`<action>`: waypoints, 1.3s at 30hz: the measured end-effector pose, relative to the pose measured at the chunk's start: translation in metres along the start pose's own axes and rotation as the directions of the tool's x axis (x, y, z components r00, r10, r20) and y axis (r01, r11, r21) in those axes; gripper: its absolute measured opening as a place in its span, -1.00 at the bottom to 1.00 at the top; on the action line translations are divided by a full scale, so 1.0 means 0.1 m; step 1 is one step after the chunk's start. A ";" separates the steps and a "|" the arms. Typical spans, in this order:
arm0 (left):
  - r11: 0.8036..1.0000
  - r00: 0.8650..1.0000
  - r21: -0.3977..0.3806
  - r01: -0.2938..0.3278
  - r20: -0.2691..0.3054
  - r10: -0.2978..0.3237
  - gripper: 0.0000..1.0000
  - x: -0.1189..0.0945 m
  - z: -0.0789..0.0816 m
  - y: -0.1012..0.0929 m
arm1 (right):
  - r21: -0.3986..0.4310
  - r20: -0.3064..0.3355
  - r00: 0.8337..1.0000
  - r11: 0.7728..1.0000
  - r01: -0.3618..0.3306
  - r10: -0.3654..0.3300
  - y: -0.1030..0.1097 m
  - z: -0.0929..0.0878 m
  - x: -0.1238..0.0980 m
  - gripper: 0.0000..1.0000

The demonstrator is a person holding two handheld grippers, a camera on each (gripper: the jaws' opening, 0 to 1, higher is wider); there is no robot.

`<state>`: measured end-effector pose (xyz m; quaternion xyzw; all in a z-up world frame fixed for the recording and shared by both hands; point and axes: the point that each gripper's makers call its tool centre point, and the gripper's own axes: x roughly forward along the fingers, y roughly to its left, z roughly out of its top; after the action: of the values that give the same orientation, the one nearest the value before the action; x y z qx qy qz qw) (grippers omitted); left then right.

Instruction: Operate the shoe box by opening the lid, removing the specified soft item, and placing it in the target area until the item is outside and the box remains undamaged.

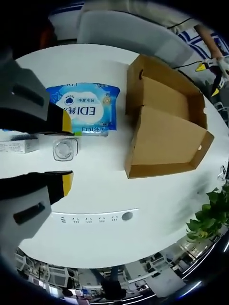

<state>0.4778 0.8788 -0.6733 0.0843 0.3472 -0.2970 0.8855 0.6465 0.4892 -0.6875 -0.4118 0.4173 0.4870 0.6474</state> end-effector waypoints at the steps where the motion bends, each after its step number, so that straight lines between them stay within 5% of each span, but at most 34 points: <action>1: 1.000 1.000 -0.002 -0.005 -0.004 0.005 0.35 0.01 -0.01 0.02 | 0.011 0.007 1.000 1.000 0.004 -0.004 0.00 0.03 -0.01 -0.43; 11: 0.995 0.998 -0.084 -0.051 -0.028 0.048 0.10 0.11 -0.09 0.19 | 0.178 0.103 0.992 0.983 0.048 -0.067 -0.05 0.42 -0.06 -0.39; 22: 0.961 0.993 -0.249 -0.120 -0.035 0.115 -0.34 0.21 -0.14 0.39 | 0.312 0.099 0.987 0.946 0.092 -0.129 -0.09 0.68 0.01 -0.38; 35: 0.948 0.984 -0.268 -0.171 -0.098 0.150 -0.75 0.30 -0.22 0.50 | 0.413 0.081 0.986 0.905 0.102 -0.148 -0.09 0.81 0.32 -0.42; 39: 0.941 0.983 -0.289 -0.176 -0.102 0.152 -0.87 0.31 -0.24 0.52 | 0.496 0.078 0.983 0.862 0.107 -0.167 -0.17 0.82 0.43 -0.45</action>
<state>0.5127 0.9147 -0.7150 -0.0095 0.4140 -0.1631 0.8955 0.6825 0.5755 -0.7004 -0.2336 0.4572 0.3417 0.7872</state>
